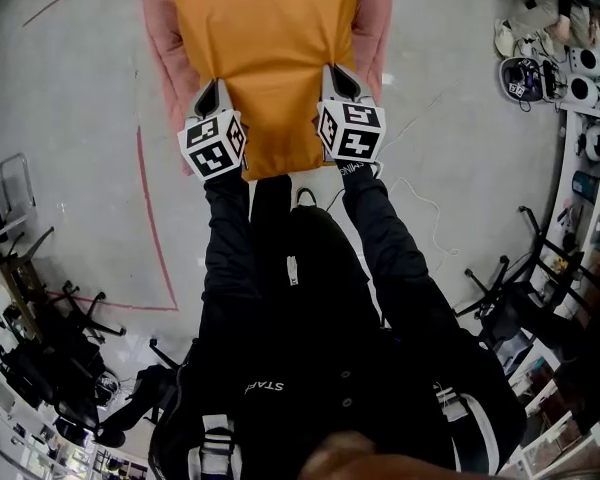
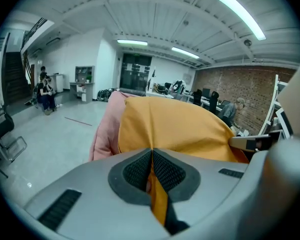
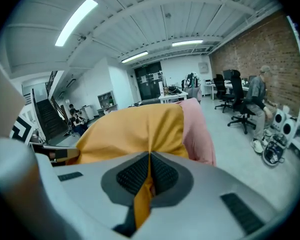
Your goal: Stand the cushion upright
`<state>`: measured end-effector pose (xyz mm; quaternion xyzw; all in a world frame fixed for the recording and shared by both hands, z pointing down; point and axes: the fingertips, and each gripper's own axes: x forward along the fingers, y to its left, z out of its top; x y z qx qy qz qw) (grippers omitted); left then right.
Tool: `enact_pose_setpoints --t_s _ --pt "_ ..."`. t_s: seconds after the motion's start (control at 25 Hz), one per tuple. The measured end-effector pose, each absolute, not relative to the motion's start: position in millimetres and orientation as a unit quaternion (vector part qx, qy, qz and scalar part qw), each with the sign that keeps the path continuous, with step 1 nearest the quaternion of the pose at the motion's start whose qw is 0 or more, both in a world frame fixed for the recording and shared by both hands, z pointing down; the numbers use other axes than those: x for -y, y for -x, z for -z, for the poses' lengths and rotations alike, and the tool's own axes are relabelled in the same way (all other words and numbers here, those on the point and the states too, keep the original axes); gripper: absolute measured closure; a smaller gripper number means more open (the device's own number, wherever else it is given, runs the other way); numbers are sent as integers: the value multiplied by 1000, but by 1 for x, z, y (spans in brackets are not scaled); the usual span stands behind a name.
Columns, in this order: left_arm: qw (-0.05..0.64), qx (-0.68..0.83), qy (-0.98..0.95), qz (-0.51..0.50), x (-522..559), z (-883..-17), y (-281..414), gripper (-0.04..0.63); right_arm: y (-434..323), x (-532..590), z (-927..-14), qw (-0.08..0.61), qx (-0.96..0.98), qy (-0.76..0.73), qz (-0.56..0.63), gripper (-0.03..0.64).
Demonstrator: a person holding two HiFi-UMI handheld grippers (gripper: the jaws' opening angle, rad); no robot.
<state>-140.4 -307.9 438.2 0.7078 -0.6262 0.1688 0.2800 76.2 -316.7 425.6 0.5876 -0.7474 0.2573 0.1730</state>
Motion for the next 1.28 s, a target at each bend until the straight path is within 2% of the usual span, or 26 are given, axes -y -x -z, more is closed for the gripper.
enact_pose_setpoints --t_s 0.52,1.04,1.28 --pt "218 627 -738 -122 470 -392 150 588 -68 467 -385 135 742 -624 -206 600" --pt "268 591 -734 -200 494 -515 156 586 -60 483 -515 232 723 -593 -266 598" --pt "279 580 -732 -223 492 -537 147 584 -70 478 -538 260 713 -590 -274 597"
